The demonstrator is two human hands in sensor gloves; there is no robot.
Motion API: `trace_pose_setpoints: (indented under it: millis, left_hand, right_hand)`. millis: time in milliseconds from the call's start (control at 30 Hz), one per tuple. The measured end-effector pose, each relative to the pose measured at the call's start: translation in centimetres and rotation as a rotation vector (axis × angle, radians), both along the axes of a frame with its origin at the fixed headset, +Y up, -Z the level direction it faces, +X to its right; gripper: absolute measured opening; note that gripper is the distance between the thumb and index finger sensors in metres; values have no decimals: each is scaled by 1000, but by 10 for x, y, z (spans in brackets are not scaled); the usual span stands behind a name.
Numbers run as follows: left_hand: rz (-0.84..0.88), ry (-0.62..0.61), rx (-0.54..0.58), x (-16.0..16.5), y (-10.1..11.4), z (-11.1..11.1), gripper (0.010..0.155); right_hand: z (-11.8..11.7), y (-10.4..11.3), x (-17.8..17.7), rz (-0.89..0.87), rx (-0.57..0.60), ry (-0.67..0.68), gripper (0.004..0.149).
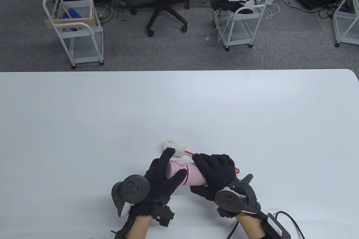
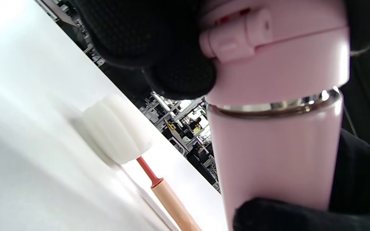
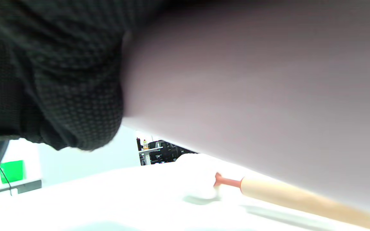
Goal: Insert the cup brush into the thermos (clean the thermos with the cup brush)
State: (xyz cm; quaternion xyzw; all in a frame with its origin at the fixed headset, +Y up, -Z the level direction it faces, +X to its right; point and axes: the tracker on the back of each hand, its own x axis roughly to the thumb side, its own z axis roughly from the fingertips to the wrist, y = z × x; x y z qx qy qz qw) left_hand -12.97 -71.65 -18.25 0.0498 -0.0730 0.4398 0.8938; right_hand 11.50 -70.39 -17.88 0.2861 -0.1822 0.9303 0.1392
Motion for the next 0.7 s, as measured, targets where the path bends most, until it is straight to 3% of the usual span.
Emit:
trace_pose_setpoints:
  millis: [133,233,367,467,567,700]
  left_hand:
    - [125,61,-84,-13,-6,-1,79]
    - [145,93,-72,-24,-6,-5,81]
    - [-91,246,6,-46,2,-9,82]
    - [-262,315,0,-60,1,-13,81]
    - [-424,366,-76,-75,-7,-19,81]
    - [-448,390,-203,-87,-23,-26,78]
  right_hand:
    - [2,0,0,96,127,-86,92]
    - [-5,0,11,8,58,-109,92]
    - [-13,1,32,-164,-43,-169,92]
    - [-20,0,43,-307,-130,-195,91]
    - [-26,-3,53,-472,-245,-214,91]
    - [-32,-8,58,-551,-330,-205,91]
